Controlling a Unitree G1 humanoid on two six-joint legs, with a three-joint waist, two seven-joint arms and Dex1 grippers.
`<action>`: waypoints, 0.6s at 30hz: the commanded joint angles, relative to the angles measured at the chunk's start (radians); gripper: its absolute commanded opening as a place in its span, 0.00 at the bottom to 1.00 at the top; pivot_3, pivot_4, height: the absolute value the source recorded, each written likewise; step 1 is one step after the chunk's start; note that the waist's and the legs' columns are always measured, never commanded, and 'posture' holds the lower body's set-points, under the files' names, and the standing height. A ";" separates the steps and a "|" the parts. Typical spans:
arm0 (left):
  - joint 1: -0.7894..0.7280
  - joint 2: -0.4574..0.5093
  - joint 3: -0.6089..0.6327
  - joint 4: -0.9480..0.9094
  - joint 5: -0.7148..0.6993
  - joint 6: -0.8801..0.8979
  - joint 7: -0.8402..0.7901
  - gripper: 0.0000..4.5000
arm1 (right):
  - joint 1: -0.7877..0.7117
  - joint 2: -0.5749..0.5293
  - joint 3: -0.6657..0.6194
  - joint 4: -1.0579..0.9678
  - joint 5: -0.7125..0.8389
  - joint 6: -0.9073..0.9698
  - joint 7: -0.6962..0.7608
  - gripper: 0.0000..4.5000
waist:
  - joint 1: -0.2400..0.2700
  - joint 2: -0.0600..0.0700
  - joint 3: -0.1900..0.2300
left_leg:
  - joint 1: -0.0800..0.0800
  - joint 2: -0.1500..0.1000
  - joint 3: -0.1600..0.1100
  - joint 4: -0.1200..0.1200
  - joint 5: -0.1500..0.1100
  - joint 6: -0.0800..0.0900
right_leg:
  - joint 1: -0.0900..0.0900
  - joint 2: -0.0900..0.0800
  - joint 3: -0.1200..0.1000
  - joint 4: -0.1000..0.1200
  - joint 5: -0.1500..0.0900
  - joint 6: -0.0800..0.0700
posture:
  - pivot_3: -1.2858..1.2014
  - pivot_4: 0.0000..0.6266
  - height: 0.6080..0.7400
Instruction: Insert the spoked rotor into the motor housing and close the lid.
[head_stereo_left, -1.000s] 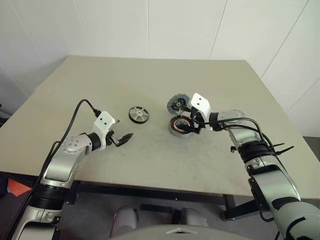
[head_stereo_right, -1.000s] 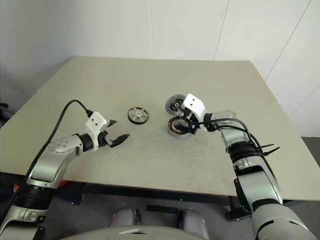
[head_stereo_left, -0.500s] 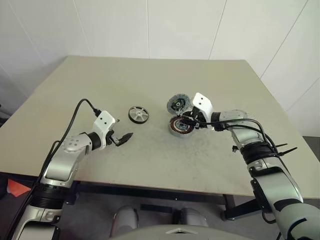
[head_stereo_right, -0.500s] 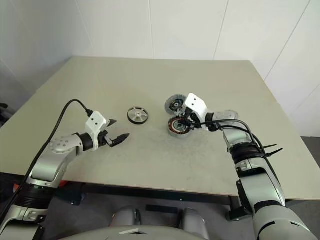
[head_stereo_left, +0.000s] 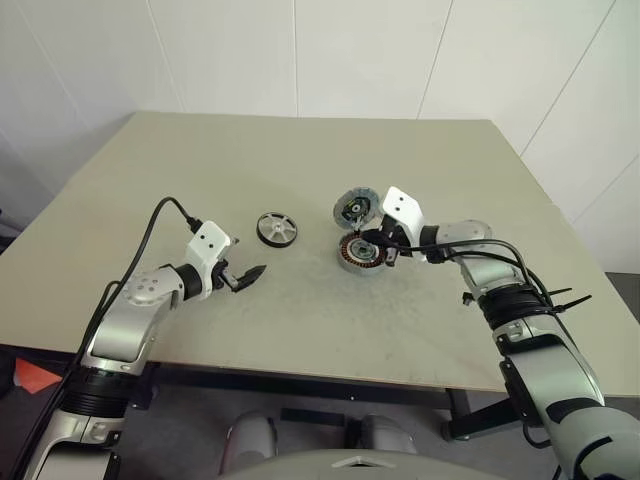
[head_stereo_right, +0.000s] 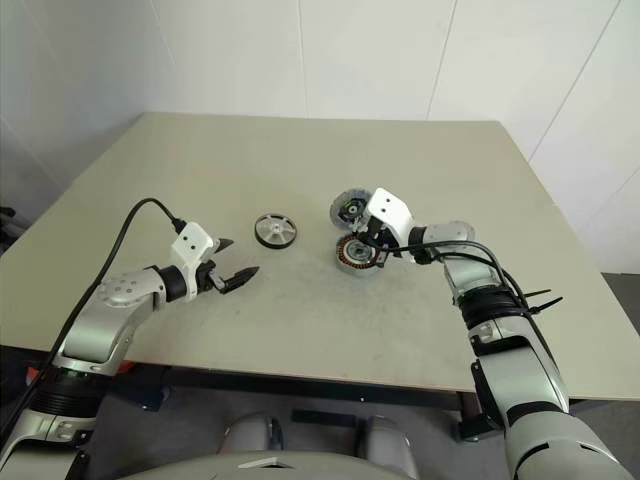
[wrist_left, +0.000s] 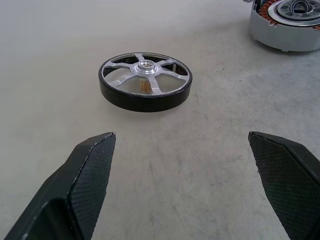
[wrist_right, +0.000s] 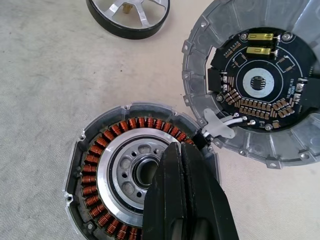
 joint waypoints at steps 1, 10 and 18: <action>-0.011 0.009 0.018 -0.016 0.000 -0.016 0.005 1.00 | 0.002 0.005 0.006 0.019 -0.019 -0.019 -0.019 0.00 | 0.000 0.000 0.000 | 0.000 0.000 0.000 0.000 0.000 0.000 | 0.000 0.000 0.000 0.000 0.000 0.000 | 0.52 0.00 1.00; -0.013 0.009 0.021 -0.011 0.001 -0.016 0.006 1.00 | -0.003 0.010 0.006 0.084 -0.036 -0.052 -0.045 0.00 | 0.000 0.000 0.000 | 0.003 0.000 0.000 0.000 0.000 0.000 | 0.002 0.000 0.000 0.000 -0.003 0.006 | 0.52 0.00 1.00; -0.017 0.008 0.018 -0.005 0.001 -0.018 0.004 1.00 | -0.007 -0.001 -0.024 -0.029 0.017 -0.018 -0.010 0.00 | 0.000 0.000 0.000 | 0.001 0.000 0.000 0.001 0.000 0.000 | 0.001 0.000 0.000 0.000 0.000 0.001 | 0.52 0.00 1.00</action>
